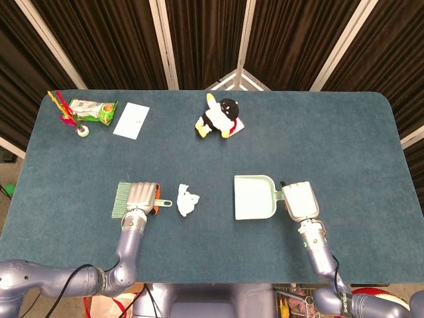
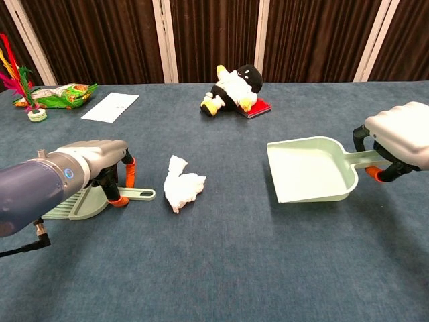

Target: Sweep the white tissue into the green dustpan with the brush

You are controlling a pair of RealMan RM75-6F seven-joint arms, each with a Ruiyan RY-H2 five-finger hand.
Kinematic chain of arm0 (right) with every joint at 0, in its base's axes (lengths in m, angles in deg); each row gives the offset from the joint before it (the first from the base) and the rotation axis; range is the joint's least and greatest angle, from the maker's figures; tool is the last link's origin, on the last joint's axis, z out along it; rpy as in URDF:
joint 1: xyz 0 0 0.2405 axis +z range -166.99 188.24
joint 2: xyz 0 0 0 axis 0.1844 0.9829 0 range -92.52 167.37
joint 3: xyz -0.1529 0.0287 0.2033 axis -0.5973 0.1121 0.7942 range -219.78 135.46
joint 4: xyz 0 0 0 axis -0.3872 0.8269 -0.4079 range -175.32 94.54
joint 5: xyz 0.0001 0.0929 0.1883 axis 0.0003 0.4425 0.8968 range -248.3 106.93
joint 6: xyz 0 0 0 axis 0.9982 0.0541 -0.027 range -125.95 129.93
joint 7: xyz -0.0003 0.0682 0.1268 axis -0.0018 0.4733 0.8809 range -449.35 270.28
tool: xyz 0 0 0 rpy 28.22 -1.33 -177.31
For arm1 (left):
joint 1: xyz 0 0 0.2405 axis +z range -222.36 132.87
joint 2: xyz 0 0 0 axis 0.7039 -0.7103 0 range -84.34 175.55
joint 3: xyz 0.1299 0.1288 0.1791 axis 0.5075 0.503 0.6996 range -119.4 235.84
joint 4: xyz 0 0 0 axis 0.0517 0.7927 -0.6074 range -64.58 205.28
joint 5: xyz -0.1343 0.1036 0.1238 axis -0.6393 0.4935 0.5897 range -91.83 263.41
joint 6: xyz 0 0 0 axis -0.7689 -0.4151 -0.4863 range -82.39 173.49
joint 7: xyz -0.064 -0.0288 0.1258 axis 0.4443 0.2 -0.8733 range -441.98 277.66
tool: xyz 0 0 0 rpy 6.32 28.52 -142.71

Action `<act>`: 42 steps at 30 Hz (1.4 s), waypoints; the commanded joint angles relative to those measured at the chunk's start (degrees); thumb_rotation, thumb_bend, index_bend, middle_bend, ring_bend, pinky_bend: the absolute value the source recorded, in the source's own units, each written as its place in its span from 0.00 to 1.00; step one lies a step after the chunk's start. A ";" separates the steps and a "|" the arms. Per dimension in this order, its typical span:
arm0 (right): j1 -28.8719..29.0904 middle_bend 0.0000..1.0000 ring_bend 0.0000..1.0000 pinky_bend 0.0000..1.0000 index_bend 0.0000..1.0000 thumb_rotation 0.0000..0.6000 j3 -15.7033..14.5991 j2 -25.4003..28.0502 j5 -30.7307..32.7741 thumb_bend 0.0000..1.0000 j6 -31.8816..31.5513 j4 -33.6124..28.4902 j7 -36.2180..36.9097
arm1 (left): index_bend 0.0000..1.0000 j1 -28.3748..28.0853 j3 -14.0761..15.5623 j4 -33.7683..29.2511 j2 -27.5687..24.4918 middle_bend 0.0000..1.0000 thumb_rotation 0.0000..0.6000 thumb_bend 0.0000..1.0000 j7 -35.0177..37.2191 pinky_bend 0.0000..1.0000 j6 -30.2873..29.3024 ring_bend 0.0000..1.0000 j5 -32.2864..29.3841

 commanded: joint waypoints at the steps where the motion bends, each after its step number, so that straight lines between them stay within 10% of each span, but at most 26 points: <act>1: -0.02 0.87 0.86 0.74 0.77 1.00 -0.05 0.00 -0.01 0.55 0.07 0.13 0.13 | 0.72 0.06 0.01 0.19 0.09 1.00 1.00 0.50 0.18 0.78 -0.15 0.84 0.08; 22: 0.88 0.87 0.86 0.74 0.78 1.00 -0.95 -0.42 4.03 0.55 -0.23 -3.61 -13.80 | 0.80 1.17 -5.45 -10.78 -1.78 1.00 1.00 0.58 9.74 0.80 -3.59 0.85 7.12; 42: 1.26 0.87 0.86 0.74 0.78 1.00 -1.44 -1.67 5.46 0.55 -2.51 -3.73 -18.90 | 0.80 -3.68 -12.50 -8.79 7.51 1.00 1.00 0.59 14.04 0.82 -5.64 0.85 5.74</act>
